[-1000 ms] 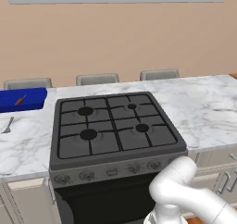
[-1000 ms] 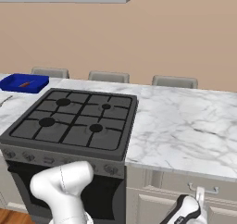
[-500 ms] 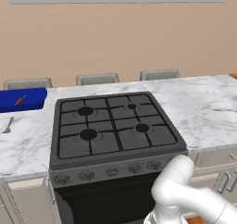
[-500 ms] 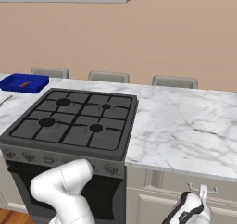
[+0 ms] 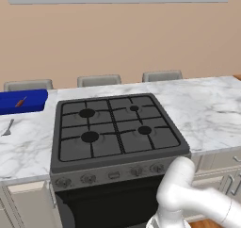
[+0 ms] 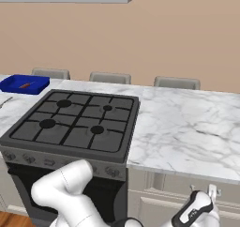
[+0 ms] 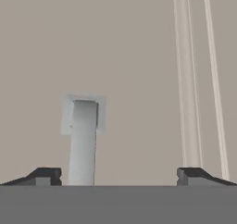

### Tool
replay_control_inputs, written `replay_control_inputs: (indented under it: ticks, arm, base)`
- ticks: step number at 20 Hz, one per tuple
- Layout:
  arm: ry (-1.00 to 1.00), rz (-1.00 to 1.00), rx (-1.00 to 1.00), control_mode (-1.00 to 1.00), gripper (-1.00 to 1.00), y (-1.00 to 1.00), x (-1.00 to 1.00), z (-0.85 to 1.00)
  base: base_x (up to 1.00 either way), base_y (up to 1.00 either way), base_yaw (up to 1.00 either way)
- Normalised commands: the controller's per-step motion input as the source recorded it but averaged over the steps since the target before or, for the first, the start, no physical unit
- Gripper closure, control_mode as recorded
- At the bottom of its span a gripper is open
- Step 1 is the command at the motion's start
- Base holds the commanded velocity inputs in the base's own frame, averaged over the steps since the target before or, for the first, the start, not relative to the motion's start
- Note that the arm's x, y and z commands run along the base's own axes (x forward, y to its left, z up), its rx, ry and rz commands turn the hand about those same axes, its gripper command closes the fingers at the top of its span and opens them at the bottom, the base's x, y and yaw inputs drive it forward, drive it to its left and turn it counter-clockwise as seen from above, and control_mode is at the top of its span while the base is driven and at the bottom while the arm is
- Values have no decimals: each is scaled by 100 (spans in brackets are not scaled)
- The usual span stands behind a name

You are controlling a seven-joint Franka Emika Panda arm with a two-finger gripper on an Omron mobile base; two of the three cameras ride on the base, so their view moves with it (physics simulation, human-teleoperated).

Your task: Take the tongs from the drawer on the right and place them on the dining counter next to the tray containing the hot dog.

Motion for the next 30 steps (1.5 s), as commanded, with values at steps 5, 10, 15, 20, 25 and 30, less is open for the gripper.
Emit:
replay_control_inputs:
  ticks: [5, 10, 15, 20, 25, 30]
  arm:
    - [-7, 0, 1, -100, -100, -15, 19, -28]
    - [-5, 0, 1, -100, -100, -6, 16, -32]
    - [0, 0, 0, -100, 100, 0, 6, -8]
    - [0, 0, 0, -100, 100, 0, 0, 0]
    - [0, 0, 0, -100, 100, 0, 0, 0]
    - [0, 0, 0, -100, 100, 0, 0, 0]
  base:
    - [0, 0, 0]
    - [0, 0, 0]
    - [0, 0, 0]
    - [0, 0, 0]
    - [0, 0, 0]
    - [0, 0, 0]
